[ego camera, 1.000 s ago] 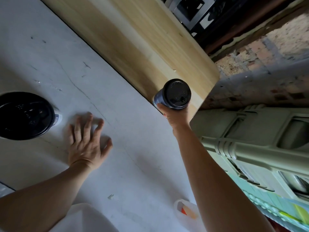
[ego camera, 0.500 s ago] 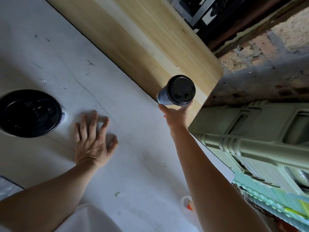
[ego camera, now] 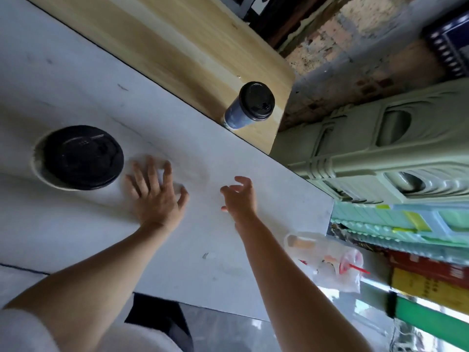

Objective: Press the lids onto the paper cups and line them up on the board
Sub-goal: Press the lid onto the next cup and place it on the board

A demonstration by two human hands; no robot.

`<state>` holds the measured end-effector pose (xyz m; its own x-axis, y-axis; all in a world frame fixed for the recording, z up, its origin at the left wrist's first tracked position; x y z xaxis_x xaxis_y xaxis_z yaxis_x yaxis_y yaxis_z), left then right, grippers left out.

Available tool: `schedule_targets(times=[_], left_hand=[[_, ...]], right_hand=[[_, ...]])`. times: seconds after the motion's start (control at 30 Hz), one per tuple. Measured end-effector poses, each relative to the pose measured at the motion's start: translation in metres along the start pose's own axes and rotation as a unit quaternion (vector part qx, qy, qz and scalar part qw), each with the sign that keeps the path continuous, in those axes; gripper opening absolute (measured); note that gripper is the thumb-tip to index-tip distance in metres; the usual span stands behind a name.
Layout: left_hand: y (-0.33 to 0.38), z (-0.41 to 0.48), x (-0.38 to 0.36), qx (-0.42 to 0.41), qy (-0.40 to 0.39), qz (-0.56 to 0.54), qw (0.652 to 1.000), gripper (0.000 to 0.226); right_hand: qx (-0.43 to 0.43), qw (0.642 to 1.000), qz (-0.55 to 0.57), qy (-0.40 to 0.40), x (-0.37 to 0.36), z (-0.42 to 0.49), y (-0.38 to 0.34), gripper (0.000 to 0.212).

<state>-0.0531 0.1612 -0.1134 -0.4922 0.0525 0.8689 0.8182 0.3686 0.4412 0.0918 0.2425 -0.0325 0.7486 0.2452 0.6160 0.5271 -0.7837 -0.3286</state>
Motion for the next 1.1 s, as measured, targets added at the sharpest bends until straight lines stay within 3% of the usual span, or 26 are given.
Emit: schedule_targets(times=[0.13, 0.27, 0.4, 0.47, 0.6, 0.73, 0.9, 1.1], left_hand=[[-0.016, -0.015, 0.028, -0.099, -0.124, 0.047, 0.986, 0.075], [-0.049, -0.047, 0.059, -0.205, -0.223, 0.053, 0.952, 0.056], [-0.095, -0.077, 0.084, -0.262, -0.292, 0.047, 0.919, 0.042], [-0.118, -0.088, 0.094, -0.250, -0.306, 0.013, 0.918, 0.036], [-0.151, -0.092, 0.124, -0.136, -0.274, -0.120, 0.944, 0.025], [-0.171, -0.081, 0.156, -0.008, -0.189, -0.212, 0.959, 0.018], [-0.170, -0.067, 0.187, 0.023, -0.095, -0.246, 0.964, 0.056], [-0.137, -0.043, 0.203, -0.031, -0.007, -0.317, 0.948, 0.116]], right_hand=[[0.015, 1.000, -0.004, 0.002, -0.023, -0.047, 0.011, 0.043], [0.040, 0.999, -0.004, -0.029, -0.054, -0.093, 0.007, 0.037], [0.059, 0.997, 0.015, -0.057, -0.084, -0.131, 0.000, 0.035], [0.067, 0.995, 0.023, -0.068, -0.094, -0.147, -0.002, 0.035], [0.076, 0.993, 0.031, -0.083, -0.098, -0.168, -0.006, 0.035], [0.090, 0.992, 0.022, -0.082, -0.088, -0.171, -0.013, 0.035], [0.165, 0.982, 0.005, -0.089, -0.071, -0.166, -0.034, 0.041], [0.306, 0.942, -0.053, -0.131, -0.071, -0.173, -0.065, 0.074]])
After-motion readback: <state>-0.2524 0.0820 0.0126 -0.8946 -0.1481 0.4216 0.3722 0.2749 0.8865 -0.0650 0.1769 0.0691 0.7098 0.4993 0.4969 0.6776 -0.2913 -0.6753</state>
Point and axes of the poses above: each hand's wrist, its own z-axis towards the middle knuckle, its own x-axis out of the back of the hand, y = z × x, the point moved 2 cm from there along z, towards the middle knuckle, and after that the axes turned 11 degrees about -x, right-handed, at the moved point
